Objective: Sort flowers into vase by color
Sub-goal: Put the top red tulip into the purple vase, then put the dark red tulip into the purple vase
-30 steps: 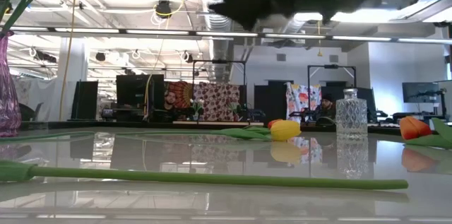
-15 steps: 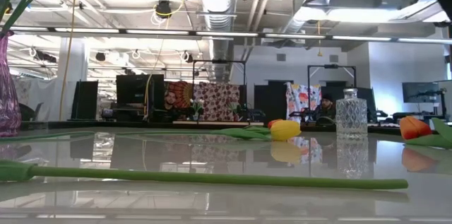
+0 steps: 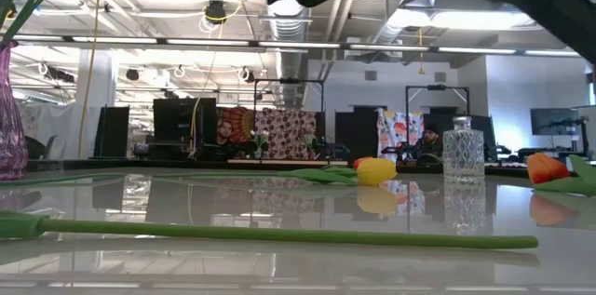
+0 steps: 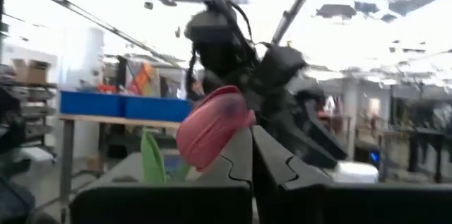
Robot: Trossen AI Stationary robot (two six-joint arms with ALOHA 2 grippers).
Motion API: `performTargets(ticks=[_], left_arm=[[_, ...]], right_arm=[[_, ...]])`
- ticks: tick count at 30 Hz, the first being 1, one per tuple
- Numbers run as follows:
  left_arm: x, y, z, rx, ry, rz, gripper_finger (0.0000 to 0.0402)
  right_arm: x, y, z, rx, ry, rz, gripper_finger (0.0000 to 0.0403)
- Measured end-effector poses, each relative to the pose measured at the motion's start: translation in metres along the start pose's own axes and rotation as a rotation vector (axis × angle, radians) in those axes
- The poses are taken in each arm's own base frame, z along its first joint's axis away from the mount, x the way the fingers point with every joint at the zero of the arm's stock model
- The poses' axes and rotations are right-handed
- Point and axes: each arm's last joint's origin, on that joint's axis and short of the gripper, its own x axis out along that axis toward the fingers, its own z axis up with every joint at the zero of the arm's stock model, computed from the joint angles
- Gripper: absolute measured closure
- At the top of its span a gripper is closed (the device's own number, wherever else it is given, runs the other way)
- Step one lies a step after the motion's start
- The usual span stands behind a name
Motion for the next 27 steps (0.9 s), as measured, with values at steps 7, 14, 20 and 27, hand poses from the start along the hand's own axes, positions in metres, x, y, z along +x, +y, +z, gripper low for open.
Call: performTargets(ticks=[7,14,20,27], left_arm=[[0.000,0.000,0.000,-0.004,0.000,-0.001,0.0304],[0.000,-0.001,0.000,-0.017,0.011,-0.027,0.0304],[0.000,-0.003,-0.001,-0.047,0.044,-0.104,0.0304],[0.010,-0.016,-0.009,-0.060,0.090,-0.134,0.0304]], right_arm=[[0.020,0.023,-0.024,0.022,0.032,0.092,0.0380],[0.016,0.014,-0.023,0.020,0.151,0.113,0.0378],[0.005,-0.011,0.040,0.019,0.304,0.188,0.0381],[-0.049,-0.020,0.086,-0.038,0.816,0.320,0.0386]])
